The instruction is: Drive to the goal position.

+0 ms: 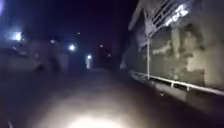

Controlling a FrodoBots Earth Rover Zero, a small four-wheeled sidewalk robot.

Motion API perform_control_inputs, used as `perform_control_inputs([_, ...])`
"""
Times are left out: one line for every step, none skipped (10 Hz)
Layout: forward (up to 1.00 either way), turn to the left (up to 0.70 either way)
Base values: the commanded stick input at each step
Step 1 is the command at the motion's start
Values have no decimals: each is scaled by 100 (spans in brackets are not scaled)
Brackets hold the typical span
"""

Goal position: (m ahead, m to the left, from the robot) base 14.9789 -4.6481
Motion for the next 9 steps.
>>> perform_control_inputs([70,2])
perform_control_inputs([70,2])
perform_control_inputs([70,2])
perform_control_inputs([70,2])
perform_control_inputs([70,-18])
perform_control_inputs([70,-33])
perform_control_inputs([70,-33])
perform_control_inputs([70,-33])
perform_control_inputs([70,-33])
